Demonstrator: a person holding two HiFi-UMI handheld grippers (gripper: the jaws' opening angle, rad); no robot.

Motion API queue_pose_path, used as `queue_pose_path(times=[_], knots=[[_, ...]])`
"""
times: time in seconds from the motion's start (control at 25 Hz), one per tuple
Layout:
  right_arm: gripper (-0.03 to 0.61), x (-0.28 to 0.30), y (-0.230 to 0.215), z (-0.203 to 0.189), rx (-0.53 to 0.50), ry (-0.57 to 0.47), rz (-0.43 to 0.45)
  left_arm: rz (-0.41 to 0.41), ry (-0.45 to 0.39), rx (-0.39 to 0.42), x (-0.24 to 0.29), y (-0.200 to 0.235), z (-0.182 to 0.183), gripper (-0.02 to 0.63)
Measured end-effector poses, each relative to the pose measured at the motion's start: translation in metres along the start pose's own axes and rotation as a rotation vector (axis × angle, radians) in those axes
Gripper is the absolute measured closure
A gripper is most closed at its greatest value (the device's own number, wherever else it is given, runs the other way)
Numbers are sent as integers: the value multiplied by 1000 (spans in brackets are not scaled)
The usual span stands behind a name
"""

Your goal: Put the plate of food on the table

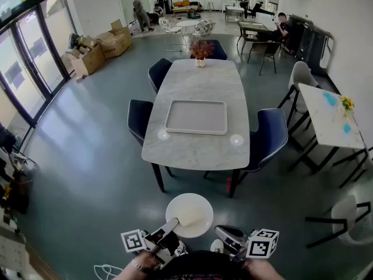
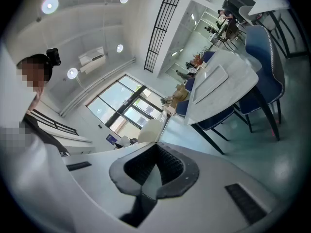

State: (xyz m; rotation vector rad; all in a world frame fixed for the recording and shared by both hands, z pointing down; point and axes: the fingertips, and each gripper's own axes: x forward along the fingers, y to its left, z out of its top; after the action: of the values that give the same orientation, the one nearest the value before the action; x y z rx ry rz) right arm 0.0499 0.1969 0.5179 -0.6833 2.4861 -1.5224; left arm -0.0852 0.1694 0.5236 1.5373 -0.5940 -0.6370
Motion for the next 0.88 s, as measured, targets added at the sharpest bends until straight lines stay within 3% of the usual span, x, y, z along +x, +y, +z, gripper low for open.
queue_pose_path(times=[0.88], knots=[[566, 7, -1, 9, 26, -19, -3, 2, -8, -5, -5, 0, 12, 577]])
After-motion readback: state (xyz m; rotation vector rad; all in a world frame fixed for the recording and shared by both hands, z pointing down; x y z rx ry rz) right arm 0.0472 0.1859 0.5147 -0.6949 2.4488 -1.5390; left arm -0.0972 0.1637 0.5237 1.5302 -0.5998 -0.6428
